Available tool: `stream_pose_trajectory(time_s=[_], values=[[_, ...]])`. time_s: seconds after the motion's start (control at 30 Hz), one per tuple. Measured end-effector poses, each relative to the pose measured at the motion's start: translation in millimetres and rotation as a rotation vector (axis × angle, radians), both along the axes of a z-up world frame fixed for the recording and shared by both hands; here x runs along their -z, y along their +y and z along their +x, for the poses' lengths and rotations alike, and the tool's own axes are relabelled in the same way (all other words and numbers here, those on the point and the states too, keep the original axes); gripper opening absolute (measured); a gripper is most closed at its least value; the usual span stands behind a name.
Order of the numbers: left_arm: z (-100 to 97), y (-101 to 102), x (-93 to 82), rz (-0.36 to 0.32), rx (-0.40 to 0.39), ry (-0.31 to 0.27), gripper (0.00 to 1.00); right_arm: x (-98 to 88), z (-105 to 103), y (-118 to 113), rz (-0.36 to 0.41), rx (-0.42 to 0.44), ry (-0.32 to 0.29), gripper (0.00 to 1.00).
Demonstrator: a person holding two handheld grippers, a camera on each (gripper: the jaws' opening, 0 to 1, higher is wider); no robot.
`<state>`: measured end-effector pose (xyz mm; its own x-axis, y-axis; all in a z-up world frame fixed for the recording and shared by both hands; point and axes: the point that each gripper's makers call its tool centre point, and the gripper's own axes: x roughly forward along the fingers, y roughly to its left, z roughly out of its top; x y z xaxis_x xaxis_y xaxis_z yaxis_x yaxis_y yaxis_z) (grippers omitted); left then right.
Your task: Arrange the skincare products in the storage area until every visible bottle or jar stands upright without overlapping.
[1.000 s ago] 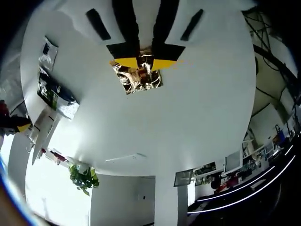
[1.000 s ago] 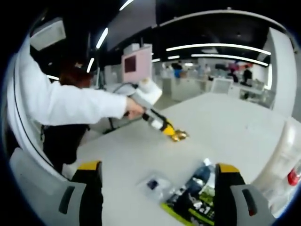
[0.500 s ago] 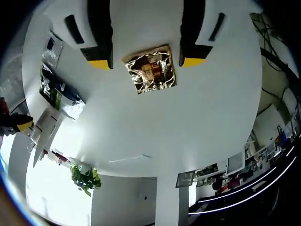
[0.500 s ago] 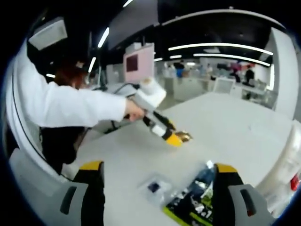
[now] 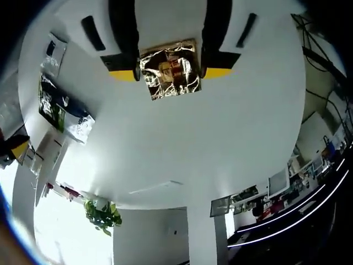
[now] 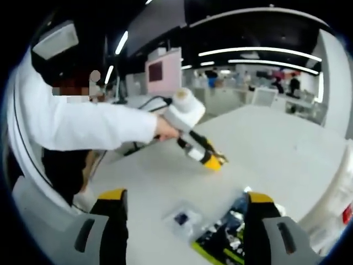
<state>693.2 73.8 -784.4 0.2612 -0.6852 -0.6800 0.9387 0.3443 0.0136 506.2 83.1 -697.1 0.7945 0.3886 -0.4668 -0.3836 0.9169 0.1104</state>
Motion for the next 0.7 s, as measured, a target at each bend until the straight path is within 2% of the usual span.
stream_pose_trajectory(time_s=[0.07,0.2,0.33,0.37,0.4,0.43,0.5,0.57,0.63,0.67,0.7], values=[[-2.9,0.8,-0.4,0.001,0.006,-0.004,0.43,3.0,0.8,1.0,-0.004,-0.006,0.013,0.81],[-10.8,4.3,0.4,0.000,0.018,0.006,0.43,10.9,0.9,3.2,-0.033,-0.025,0.039,0.73],[-19.6,7.4,2.4,-0.029,0.023,0.024,0.42,14.5,1.5,5.4,-0.026,-0.031,0.046,0.66],[-21.9,7.4,2.5,-0.039,0.028,0.029,0.39,15.7,2.2,5.7,-0.024,-0.032,0.049,0.64],[-25.4,7.3,3.8,-0.055,0.034,0.041,0.29,17.8,3.7,5.8,-0.020,-0.031,0.053,0.62],[-24.9,3.1,0.0,-0.108,0.021,0.043,0.28,19.3,4.4,6.4,-0.017,-0.035,0.059,0.60],[-28.1,11.2,5.0,-0.088,0.015,0.058,0.28,22.3,7.2,7.3,-0.004,-0.035,0.067,0.55],[-32.1,11.5,5.8,-0.097,0.023,0.063,0.29,25.6,11.0,6.2,0.002,-0.033,0.075,0.52],[-43.0,11.8,7.7,-0.087,0.084,0.078,0.30,26.9,14.6,6.0,0.008,-0.028,0.077,0.49],[-49.5,9.7,8.2,-0.077,0.137,0.066,0.30,28.3,18.2,5.5,0.010,-0.024,0.078,0.45],[-49.5,10.6,7.9,-0.075,0.132,0.054,0.31,29.5,22.9,4.6,0.011,-0.017,0.073,0.43]])
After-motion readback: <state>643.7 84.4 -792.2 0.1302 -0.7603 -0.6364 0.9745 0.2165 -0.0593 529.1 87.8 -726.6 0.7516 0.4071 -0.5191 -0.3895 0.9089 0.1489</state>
